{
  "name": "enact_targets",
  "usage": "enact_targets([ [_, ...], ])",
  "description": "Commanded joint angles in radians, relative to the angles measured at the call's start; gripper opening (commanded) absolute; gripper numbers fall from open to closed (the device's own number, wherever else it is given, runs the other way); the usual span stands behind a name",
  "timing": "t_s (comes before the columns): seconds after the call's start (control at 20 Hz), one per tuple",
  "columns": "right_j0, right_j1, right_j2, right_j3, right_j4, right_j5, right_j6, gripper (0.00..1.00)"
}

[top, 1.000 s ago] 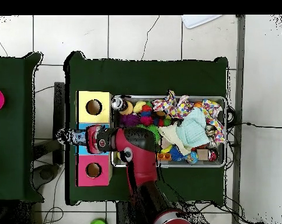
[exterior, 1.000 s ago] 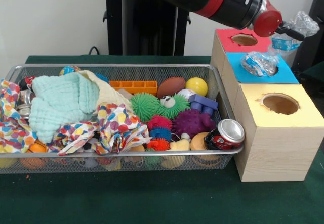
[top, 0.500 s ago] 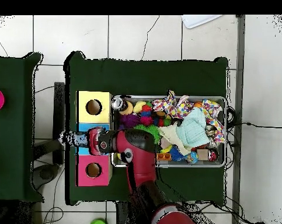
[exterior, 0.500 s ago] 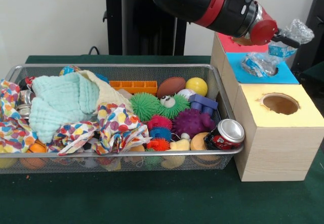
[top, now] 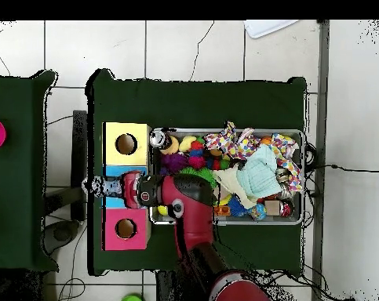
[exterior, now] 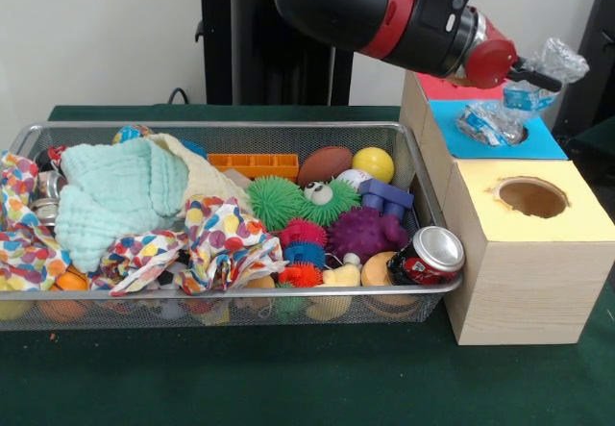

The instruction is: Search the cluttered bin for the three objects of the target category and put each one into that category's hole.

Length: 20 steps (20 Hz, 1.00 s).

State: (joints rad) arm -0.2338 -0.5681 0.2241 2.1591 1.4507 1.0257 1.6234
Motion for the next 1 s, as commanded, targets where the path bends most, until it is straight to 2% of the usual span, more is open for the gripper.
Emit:
enact_targets([
  [0.05, -0.052, 0.134, -0.007, -0.009, -0.008, -0.084, -0.345, 0.00],
  [0.3, -0.066, 0.141, -0.008, -0.003, -0.020, -0.089, -0.385, 0.00],
  [0.4, -0.062, 0.147, -0.008, -0.005, 0.006, -0.096, -0.415, 0.00],
  [0.65, -0.071, 0.178, -0.004, -0.026, 0.002, -0.084, -0.436, 0.00],
  [1.0, -0.056, 0.206, 0.000, -0.040, 0.053, -0.079, -0.493, 0.00],
])
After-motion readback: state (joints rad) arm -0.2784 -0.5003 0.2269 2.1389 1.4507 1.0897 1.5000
